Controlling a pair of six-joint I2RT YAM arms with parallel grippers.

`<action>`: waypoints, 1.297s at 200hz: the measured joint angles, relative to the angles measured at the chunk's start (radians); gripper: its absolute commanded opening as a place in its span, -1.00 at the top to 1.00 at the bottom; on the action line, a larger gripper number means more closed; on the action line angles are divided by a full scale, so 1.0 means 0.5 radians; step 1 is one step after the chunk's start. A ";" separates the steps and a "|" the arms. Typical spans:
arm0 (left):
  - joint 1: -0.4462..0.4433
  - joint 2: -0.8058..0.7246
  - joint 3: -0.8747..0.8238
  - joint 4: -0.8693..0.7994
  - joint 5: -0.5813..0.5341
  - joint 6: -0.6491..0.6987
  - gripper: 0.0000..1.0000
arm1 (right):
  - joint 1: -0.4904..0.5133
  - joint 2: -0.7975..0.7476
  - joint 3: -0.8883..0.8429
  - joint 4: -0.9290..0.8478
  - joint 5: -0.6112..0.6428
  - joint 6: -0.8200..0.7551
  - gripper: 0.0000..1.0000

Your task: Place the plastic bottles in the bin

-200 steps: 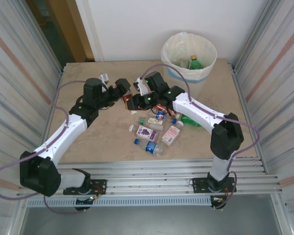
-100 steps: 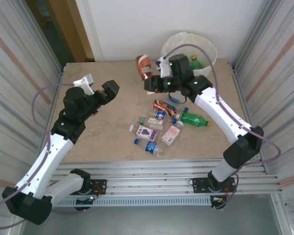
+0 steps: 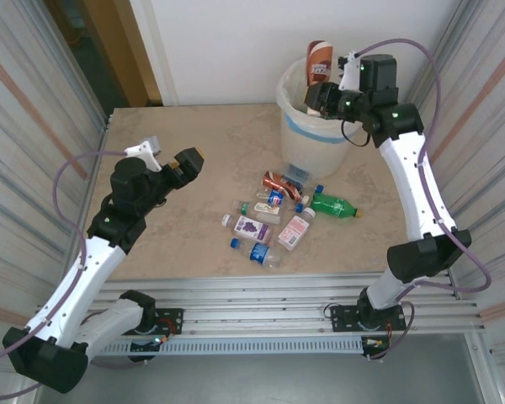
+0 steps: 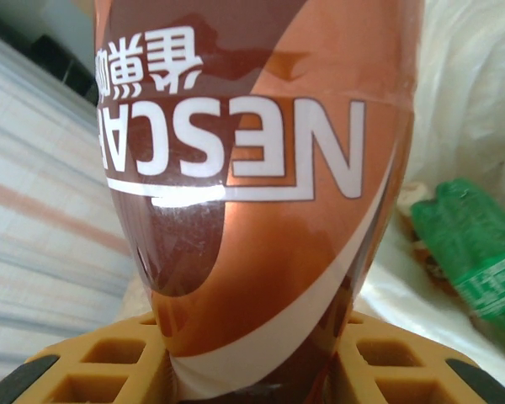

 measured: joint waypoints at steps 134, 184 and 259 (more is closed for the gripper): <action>0.000 -0.002 -0.024 -0.031 -0.002 0.000 -0.97 | -0.201 0.794 0.870 -0.376 0.024 -0.118 0.56; 0.001 0.007 -0.024 -0.031 -0.002 0.000 -0.97 | -0.196 0.916 0.893 -0.415 0.028 -0.144 0.28; 0.001 0.037 -0.024 -0.031 -0.001 0.001 -0.97 | -0.184 0.948 0.941 -0.430 0.078 -0.211 -0.38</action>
